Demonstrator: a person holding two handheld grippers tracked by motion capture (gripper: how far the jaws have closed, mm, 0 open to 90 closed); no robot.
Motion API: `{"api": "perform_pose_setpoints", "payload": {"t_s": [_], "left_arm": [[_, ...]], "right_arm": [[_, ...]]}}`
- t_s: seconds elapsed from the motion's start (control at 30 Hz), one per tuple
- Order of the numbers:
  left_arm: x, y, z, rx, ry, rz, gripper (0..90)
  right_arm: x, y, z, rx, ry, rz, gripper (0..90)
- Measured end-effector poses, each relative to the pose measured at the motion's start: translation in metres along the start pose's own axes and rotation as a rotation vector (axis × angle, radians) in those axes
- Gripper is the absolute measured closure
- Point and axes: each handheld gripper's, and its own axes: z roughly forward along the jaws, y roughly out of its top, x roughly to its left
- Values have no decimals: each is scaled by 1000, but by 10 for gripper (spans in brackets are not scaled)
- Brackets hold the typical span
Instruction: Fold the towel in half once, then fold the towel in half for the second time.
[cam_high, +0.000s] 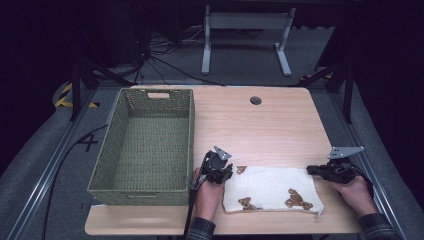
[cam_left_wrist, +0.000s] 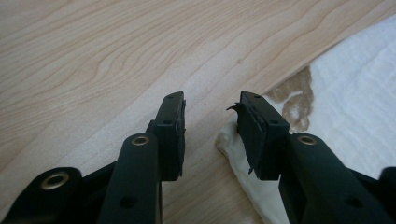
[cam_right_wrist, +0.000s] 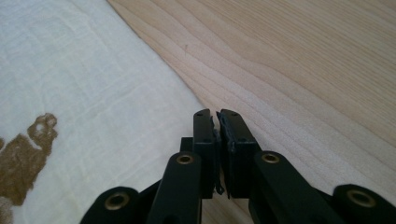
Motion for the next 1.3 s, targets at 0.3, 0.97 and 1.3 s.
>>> {"api": "perform_pose_setpoints", "payload": {"t_s": [0.3, 0.97, 1.3], "left_arm": [[-1, -1, 2, 1, -68, 9, 862], [25, 33, 8, -89, -63, -71, 885], [24, 29, 4, -112, -45, -65, 885]], "right_arm": [[1, 0, 0, 2, -3, -9, 863], [-27, 28, 2, -70, -93, -16, 874], [-30, 34, 3, -102, -94, -9, 874]]}}
